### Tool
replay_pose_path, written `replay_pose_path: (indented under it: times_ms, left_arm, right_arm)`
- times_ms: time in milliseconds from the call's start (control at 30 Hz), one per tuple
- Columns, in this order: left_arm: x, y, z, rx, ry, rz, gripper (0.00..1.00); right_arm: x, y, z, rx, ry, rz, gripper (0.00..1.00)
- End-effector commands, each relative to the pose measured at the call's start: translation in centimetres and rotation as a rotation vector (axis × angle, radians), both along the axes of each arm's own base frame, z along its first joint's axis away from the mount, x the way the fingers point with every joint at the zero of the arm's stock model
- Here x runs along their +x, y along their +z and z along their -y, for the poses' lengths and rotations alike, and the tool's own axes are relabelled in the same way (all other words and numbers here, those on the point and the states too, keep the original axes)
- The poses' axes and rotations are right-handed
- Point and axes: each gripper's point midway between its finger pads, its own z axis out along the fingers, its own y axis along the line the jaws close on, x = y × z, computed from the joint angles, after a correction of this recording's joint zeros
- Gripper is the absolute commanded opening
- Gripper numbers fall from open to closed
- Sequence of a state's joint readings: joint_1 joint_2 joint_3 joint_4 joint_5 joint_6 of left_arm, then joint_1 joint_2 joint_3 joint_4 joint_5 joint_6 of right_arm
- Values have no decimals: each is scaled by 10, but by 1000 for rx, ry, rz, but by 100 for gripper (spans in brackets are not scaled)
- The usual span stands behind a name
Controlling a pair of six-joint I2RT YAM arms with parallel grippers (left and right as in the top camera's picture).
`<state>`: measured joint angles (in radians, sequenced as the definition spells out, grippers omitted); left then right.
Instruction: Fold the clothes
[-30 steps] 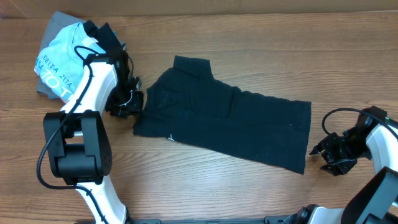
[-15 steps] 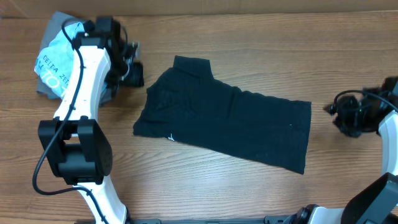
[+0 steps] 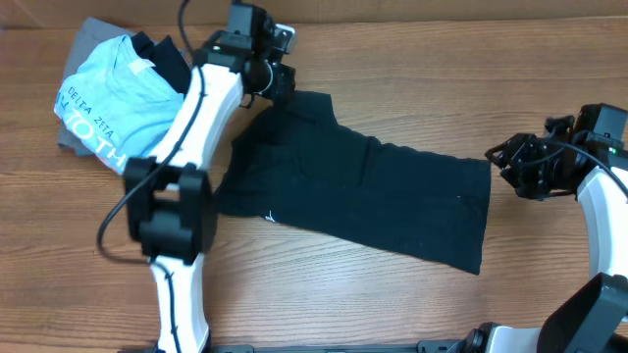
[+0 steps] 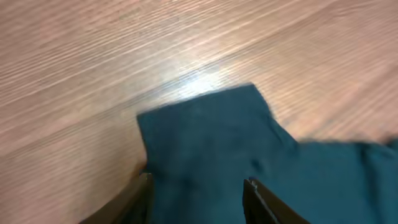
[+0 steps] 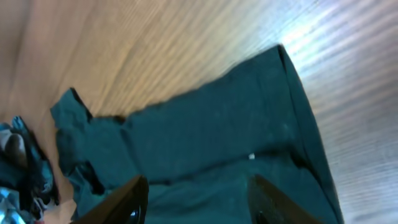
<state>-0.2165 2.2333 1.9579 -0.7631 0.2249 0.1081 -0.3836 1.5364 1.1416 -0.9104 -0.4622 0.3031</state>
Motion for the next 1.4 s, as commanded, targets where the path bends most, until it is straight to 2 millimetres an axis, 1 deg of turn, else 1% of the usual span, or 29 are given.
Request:
replay_pose_path:
  times_ms: [0, 67, 200, 300, 400, 467, 533, 667, 733, 800, 833, 933, 1033, 1133, 1200, 1367]
  left_arm:
    - [16, -37, 0, 2, 9, -25, 56]
    - [26, -49, -3, 16, 36, -12, 57]
    - [37, -65, -6, 29, 57, 12, 57]
    - [41, -73, -4, 26, 57, 20, 59]
    - [43, -87, -3, 23, 64, 11, 58]
    - [42, -95, -3, 17, 81, -8, 49]
    - [41, -98, -3, 8, 95, -23, 37]
    - [40, -97, -2, -2, 100, -28, 25]
    - [39, -97, -2, -12, 113, -38, 15]
    - [38, -90, 0, -45, 107, -41, 5]
    - [39, -83, 2, -65, 103, -37, 4]
    - [46, -55, -1, -110, 131, -6, 4]
    - [50, -19, -6, -123, 145, 41, 4]
    - [48, 10, -8, -127, 148, 69, 4]
    - [43, 27, -9, -129, 147, 77, 4]
    - [27, 55, -10, -134, 143, 72, 4]
  right_arm:
    - [-1, 2, 4, -27, -11, -16, 55]
    - [-6, -1, 6, -41, -18, -42, 55]
    - [-10, -4, 6, -44, -21, -64, 55]
    - [-11, -4, 6, -43, -20, -68, 55]
    - [-12, -4, 6, -42, -20, -70, 55]
    - [-12, -4, 6, -42, -20, -70, 55]
    - [-10, -4, 7, -50, -22, -65, 55]
    - [-6, -6, 21, -125, -46, -56, 55]
    - [0, -5, 27, -155, -56, -37, 55]
    - [6, -4, 32, -177, -63, -12, 55]
    - [10, -4, 34, -183, -65, 4, 55]
    - [21, -4, 38, -195, -75, 44, 55]
    - [30, -8, 43, -209, -79, 72, 54]
    - [36, -18, 54, -251, -113, 70, 51]
    - [40, -28, 61, -267, -146, 56, 49]
    - [55, -54, 66, -258, -141, 47, 46]
